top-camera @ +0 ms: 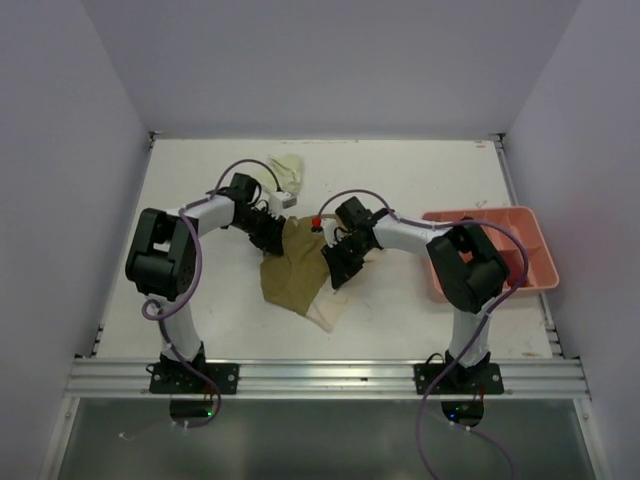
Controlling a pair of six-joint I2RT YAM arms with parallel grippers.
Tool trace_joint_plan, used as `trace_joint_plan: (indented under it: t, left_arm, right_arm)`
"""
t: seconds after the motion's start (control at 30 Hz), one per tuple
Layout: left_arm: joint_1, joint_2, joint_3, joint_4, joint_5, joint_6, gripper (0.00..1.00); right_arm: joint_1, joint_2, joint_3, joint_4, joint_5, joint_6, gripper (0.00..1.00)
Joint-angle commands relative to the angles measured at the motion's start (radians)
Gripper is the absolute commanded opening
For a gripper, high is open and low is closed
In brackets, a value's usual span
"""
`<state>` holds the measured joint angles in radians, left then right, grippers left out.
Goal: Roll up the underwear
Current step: Flatten the underwear
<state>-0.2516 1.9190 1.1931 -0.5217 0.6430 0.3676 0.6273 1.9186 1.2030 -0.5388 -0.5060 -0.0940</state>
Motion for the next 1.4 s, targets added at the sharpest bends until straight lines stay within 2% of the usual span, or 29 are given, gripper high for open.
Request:
trace_joint_plan:
  t: [0.0, 0.1, 0.13, 0.2, 0.3, 0.37, 0.47, 0.6, 0.63, 0.8, 1.0, 1.23, 1.3, 1.33, 1.37]
  left_arm:
    - [0.052, 0.002, 0.019, -0.105, -0.063, 0.064, 0.24]
    - [0.089, -0.032, 0.026, -0.237, 0.056, 0.198, 0.29]
    - [0.100, -0.070, 0.034, -0.294, 0.125, 0.285, 0.32]
    - [0.116, -0.104, 0.080, -0.323, 0.187, 0.341, 0.38]
    - [0.123, -0.115, 0.176, -0.334, 0.276, 0.323, 0.40]
    - [0.117, -0.097, 0.215, -0.255, 0.313, 0.225, 0.41]
    - [0.083, -0.033, 0.246, -0.138, 0.316, 0.085, 0.41]
    - [0.052, 0.024, 0.243, -0.008, 0.305, -0.014, 0.39]
    - [0.051, 0.047, 0.238, 0.047, 0.304, -0.074, 0.39]
    - [0.051, 0.104, 0.214, 0.170, 0.239, -0.188, 0.38]
    - [0.083, 0.179, 0.223, 0.195, 0.155, -0.234, 0.36]
    - [0.130, 0.201, 0.234, 0.089, 0.092, -0.179, 0.32]
    - [0.133, 0.177, 0.256, 0.054, 0.142, -0.110, 0.32]
    - [0.135, 0.161, 0.263, 0.036, 0.238, -0.084, 0.36]
    - [0.137, 0.138, 0.267, 0.043, 0.263, -0.075, 0.37]
  right_arm:
    - [0.086, -0.059, -0.040, 0.000, -0.113, 0.020, 0.18]
    - [0.101, -0.104, 0.016, -0.047, -0.176, 0.010, 0.27]
    - [0.082, -0.134, 0.041, -0.067, -0.180, -0.002, 0.28]
    - [0.043, -0.173, 0.088, -0.098, -0.172, -0.025, 0.31]
    - [-0.064, -0.233, 0.167, -0.118, -0.174, -0.026, 0.35]
    - [-0.132, -0.251, 0.181, -0.142, -0.143, -0.062, 0.35]
    - [-0.187, -0.231, 0.164, -0.158, -0.102, -0.120, 0.33]
    - [-0.204, -0.159, 0.159, -0.162, -0.069, -0.165, 0.30]
    - [-0.210, -0.147, 0.158, -0.158, -0.063, -0.164, 0.29]
    - [-0.215, -0.061, 0.148, -0.124, -0.029, -0.158, 0.28]
    - [-0.215, 0.025, 0.135, -0.145, 0.026, -0.168, 0.25]
    - [-0.215, 0.062, 0.093, -0.161, 0.049, -0.190, 0.23]
    - [-0.215, 0.053, 0.099, -0.171, 0.012, -0.196, 0.23]
    - [-0.215, 0.042, 0.101, -0.174, 0.003, -0.197, 0.23]
    - [-0.215, 0.022, 0.104, -0.171, -0.008, -0.196, 0.23]
